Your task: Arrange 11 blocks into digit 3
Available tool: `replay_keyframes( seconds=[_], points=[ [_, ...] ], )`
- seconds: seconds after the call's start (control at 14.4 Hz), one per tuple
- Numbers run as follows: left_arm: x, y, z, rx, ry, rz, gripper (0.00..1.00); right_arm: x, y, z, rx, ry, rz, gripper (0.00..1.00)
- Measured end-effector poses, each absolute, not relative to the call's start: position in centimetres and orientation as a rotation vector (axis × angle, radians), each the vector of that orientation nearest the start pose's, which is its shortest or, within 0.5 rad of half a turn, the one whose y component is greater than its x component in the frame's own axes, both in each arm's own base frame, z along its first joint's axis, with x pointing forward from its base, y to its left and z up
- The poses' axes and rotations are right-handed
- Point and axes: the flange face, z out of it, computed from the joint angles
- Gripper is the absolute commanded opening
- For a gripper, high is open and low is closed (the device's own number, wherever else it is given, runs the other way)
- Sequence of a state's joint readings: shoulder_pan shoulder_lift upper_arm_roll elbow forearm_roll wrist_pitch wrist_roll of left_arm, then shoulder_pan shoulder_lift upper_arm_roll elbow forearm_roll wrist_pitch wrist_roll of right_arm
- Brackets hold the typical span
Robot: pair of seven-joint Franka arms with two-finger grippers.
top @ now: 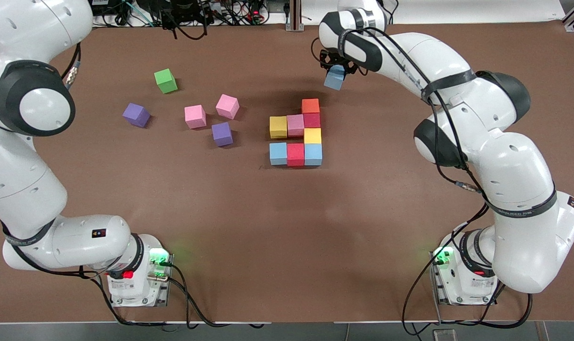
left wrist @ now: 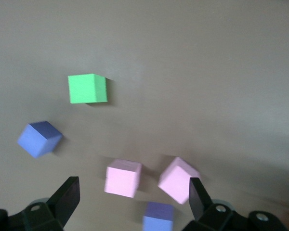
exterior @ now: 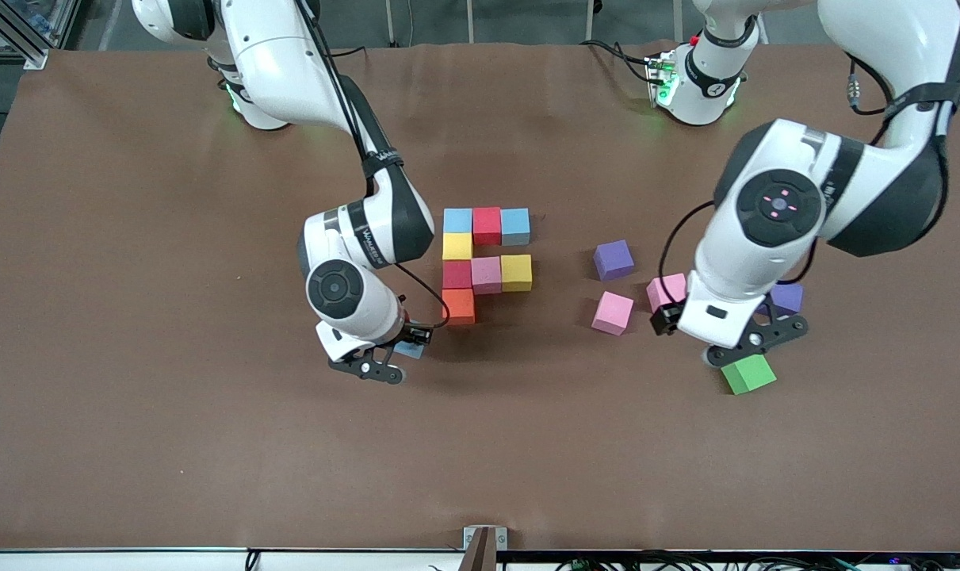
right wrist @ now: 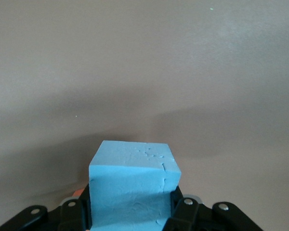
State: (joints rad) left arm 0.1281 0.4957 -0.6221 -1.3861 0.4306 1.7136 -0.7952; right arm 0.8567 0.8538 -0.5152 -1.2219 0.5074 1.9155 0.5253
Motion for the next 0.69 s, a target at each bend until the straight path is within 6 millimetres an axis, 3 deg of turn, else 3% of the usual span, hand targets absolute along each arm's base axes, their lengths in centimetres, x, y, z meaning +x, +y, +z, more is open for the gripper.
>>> replay_keyframes(
  seconds=[0.21, 0.69],
  points=[
    [65.4, -19.0, 44.7, -2.966, -0.303, 0.013, 1.0, 65.3, 39.0, 29.7, -3.08, 0.302, 0.119, 0.0],
    [65.8, -17.9, 44.5, -2.969, -0.253, 0.026, 1.0, 65.9, 42.5, 27.8, -3.081, 0.068, 0.039, 0.0]
  ],
)
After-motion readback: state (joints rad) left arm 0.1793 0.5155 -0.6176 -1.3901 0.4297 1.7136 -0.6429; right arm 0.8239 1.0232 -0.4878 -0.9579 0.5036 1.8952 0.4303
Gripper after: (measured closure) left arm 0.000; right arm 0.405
